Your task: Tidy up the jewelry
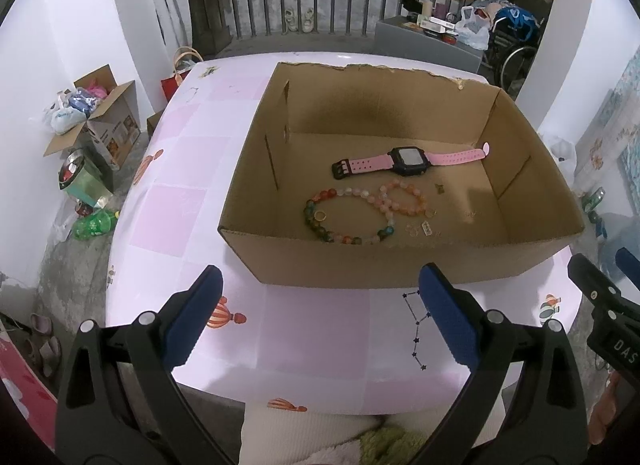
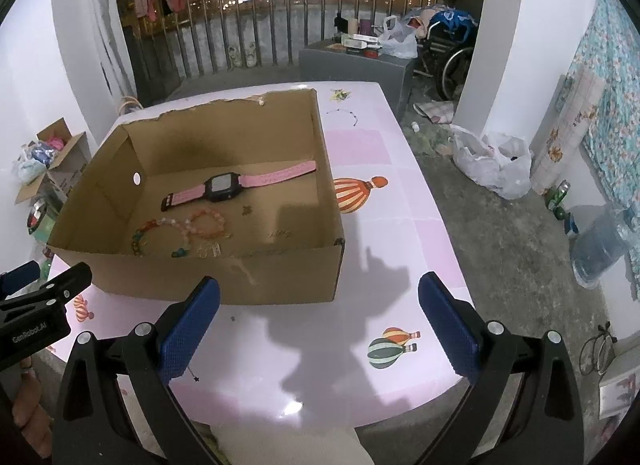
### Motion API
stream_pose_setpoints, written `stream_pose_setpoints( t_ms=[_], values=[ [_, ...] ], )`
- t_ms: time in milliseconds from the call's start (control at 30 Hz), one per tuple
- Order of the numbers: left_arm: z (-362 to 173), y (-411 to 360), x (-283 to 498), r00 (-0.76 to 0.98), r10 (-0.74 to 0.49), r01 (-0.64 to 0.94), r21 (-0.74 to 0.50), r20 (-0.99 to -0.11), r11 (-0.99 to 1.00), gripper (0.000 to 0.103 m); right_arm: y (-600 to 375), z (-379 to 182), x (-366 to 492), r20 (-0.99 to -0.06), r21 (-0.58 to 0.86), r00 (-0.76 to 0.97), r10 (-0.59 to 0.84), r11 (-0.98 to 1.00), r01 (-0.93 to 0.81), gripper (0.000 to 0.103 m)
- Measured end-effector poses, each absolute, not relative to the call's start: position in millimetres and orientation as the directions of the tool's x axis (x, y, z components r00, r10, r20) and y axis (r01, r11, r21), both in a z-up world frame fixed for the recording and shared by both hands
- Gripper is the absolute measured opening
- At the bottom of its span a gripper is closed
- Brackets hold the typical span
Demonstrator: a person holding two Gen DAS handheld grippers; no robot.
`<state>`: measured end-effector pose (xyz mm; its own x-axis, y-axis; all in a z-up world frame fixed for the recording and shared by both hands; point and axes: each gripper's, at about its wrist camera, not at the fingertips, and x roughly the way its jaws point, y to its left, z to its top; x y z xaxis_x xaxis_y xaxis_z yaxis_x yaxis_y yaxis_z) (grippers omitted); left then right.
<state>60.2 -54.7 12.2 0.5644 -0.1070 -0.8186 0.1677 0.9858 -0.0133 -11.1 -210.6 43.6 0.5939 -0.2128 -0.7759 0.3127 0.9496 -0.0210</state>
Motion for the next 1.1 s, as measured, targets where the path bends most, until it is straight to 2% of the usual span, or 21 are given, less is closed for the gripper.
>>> stream_pose_setpoints(
  t_ms=[1100],
  values=[
    [6.3, -50.2, 69.3, 0.547, -0.098, 0.149, -0.018, -0.831, 0.989, 0.095, -211.5, 42.2, -7.5, -0.779, -0.036, 0.584, -0.227, 0.947, 0.32, 0.097]
  ],
)
